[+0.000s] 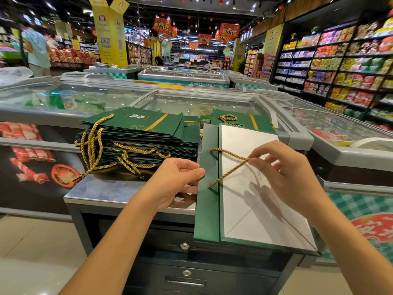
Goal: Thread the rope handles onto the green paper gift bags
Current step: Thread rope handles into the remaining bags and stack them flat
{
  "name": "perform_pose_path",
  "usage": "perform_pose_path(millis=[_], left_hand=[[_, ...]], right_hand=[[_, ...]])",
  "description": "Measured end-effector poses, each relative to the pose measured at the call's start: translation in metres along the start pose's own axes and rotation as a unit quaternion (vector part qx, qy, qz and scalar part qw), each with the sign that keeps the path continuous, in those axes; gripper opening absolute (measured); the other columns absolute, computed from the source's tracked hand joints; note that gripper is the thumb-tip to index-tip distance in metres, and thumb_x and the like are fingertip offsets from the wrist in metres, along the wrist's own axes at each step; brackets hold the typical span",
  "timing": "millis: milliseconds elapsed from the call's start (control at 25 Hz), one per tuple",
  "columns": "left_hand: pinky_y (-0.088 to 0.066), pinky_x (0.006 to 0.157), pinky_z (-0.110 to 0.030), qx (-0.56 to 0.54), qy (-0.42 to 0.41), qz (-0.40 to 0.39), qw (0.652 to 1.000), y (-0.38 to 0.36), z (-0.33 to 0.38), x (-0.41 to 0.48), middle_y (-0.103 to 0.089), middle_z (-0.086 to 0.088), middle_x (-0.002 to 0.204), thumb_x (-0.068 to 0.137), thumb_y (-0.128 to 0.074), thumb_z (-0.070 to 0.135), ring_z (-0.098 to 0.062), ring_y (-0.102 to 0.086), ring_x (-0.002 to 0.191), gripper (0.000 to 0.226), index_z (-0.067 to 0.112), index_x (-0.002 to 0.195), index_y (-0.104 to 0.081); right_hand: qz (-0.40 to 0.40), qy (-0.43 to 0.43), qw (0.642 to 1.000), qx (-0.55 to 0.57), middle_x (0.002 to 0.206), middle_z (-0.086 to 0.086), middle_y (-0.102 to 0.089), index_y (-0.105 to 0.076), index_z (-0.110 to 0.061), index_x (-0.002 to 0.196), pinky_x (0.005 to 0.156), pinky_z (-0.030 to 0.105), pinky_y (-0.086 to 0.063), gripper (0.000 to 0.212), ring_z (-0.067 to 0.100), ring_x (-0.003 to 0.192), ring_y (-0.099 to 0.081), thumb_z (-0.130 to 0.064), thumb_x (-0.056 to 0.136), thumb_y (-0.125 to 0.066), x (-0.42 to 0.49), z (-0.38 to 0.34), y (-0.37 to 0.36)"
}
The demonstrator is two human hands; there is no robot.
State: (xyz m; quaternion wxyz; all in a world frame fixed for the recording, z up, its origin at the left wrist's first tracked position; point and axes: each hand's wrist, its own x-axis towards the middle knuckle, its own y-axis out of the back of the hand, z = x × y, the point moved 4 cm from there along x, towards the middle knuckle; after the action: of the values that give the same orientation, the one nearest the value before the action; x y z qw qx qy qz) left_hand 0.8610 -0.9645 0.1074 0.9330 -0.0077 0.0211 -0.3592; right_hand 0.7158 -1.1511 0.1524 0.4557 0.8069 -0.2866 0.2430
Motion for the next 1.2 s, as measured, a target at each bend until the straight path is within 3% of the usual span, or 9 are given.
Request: perform_pose_path(millis=[280,440,600,680,800,1000,1200], left_hand=[[-0.056,0.054,-0.023,0.011,-0.007,0.012,1.000,0.002,-0.002,0.002,-0.076,-0.017,0.092,0.093,-0.068,0.004,-0.021,-0.072,0.070,0.009,0.001,0.101,-0.069],[-0.054,0.050,-0.022,0.014,-0.004,0.018,1.000,0.002,-0.003,0.003,-0.074,-0.024,0.099,0.093,-0.068,0.007,-0.030,-0.069,0.080,0.020,-0.002,0.111,-0.067],[-0.050,0.044,-0.020,0.011,-0.004,0.003,1.000,0.000,-0.001,-0.002,-0.073,-0.019,0.088,0.097,-0.064,0.007,-0.020,-0.070,0.064,0.013,-0.002,0.106,-0.068],[-0.054,0.049,-0.023,0.013,-0.018,0.004,1.000,0.001,-0.001,-0.002,-0.075,-0.020,0.092,0.096,-0.063,0.005,-0.021,-0.071,0.066,0.014,-0.002,0.106,-0.069],[-0.061,0.065,-0.029,-0.003,-0.043,0.007,0.999,0.005,-0.001,-0.001,-0.076,-0.019,0.101,0.095,-0.064,0.007,-0.028,-0.072,0.086,0.017,0.000,0.109,-0.069],[-0.060,0.064,-0.027,-0.086,-0.039,0.030,0.995,0.001,0.011,-0.007,-0.077,-0.013,0.096,0.095,-0.063,0.009,-0.018,-0.074,0.078,0.021,-0.001,0.112,-0.069],[-0.056,0.058,-0.019,-0.118,-0.062,0.054,0.990,-0.012,0.058,-0.007,-0.076,-0.008,0.084,0.094,-0.064,0.007,-0.012,-0.072,0.068,0.011,0.000,0.101,-0.069]], right_hand=[[-0.010,-0.037,0.999,0.026,0.094,-0.020,-0.067,-0.072,-0.024,0.098,0.069,0.030,-0.052,0.010,0.012,0.081,-0.062,-0.017,0.091,-0.069,-0.014,0.019,-0.001],[0.013,-0.068,0.997,0.034,0.097,-0.018,-0.068,-0.073,-0.024,0.099,0.069,0.033,-0.053,0.010,0.012,0.084,-0.063,-0.019,0.091,-0.070,-0.019,0.029,0.001],[0.021,-0.097,0.994,0.033,0.104,-0.015,-0.066,-0.072,-0.028,0.100,0.067,0.024,-0.049,0.012,0.010,0.087,-0.060,-0.023,0.090,-0.073,-0.027,0.034,0.001],[0.065,-0.145,0.987,-0.018,0.109,-0.011,-0.064,-0.069,-0.027,0.110,0.073,0.020,-0.046,0.020,0.006,0.092,-0.059,-0.030,0.091,-0.072,-0.030,0.042,0.013],[0.093,-0.202,0.973,-0.065,0.111,-0.008,-0.062,-0.065,-0.025,0.119,0.081,0.030,-0.049,0.030,0.003,0.095,-0.057,-0.034,0.091,-0.071,-0.036,0.044,0.030],[-0.125,-0.095,0.988,0.002,0.125,-0.029,-0.055,-0.059,-0.044,0.124,0.094,0.018,-0.043,0.052,-0.008,0.119,-0.051,-0.073,0.082,-0.059,-0.046,-0.004,0.019],[-0.132,-0.040,0.990,0.044,0.138,-0.035,-0.047,-0.051,-0.047,0.134,0.100,0.006,-0.033,0.065,-0.012,0.132,-0.041,-0.077,0.076,-0.056,-0.035,-0.034,0.030]])
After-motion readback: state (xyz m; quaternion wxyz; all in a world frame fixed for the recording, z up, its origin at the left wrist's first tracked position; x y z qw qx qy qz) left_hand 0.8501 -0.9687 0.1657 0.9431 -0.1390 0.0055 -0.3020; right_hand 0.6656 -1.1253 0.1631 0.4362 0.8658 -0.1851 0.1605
